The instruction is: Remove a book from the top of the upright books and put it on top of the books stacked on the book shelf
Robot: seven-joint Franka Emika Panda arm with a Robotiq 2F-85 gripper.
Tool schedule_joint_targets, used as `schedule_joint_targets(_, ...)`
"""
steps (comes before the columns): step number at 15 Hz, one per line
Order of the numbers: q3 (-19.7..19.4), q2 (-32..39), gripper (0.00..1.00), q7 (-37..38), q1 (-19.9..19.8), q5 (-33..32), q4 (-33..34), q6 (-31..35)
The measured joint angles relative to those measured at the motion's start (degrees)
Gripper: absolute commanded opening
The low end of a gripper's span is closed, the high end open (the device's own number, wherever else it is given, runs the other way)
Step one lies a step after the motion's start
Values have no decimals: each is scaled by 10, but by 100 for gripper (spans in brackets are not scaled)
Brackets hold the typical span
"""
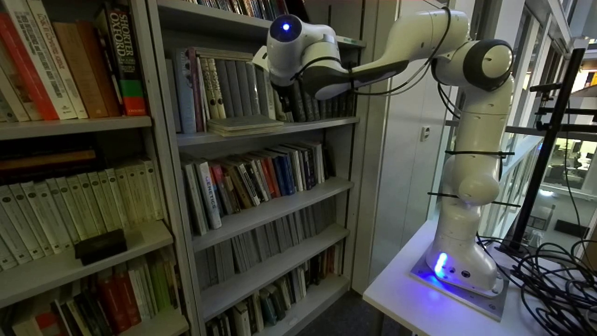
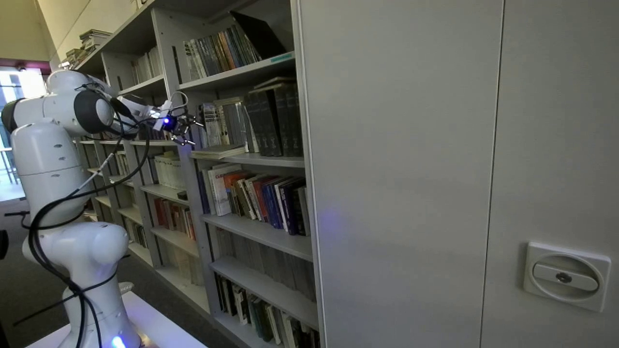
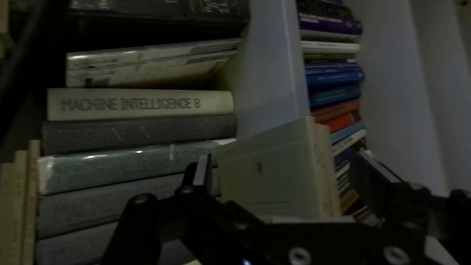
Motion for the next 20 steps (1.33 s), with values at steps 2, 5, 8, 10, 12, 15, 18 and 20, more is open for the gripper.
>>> schedule_joint_targets(2,0,-1,100,-52,0,56,-3,-4)
schedule_joint_targets(5,0,-4,100,-151,0,106,1,-33)
schedule_joint_targets(8,-2,-18,100,-264,-1,153,13,-40)
schedule_joint_targets(10,-2,-35,100,-335,0,195,21,-35)
schedule_joint_targets(12,-4,-54,100,-402,0,244,25,-29)
schedule_joint_targets(15,-13,-77,100,-499,0,324,26,-25)
schedule_joint_targets(18,-30,-88,100,-599,-1,403,26,-30)
schedule_joint_targets(20,-41,-90,100,-651,-2,440,26,-45)
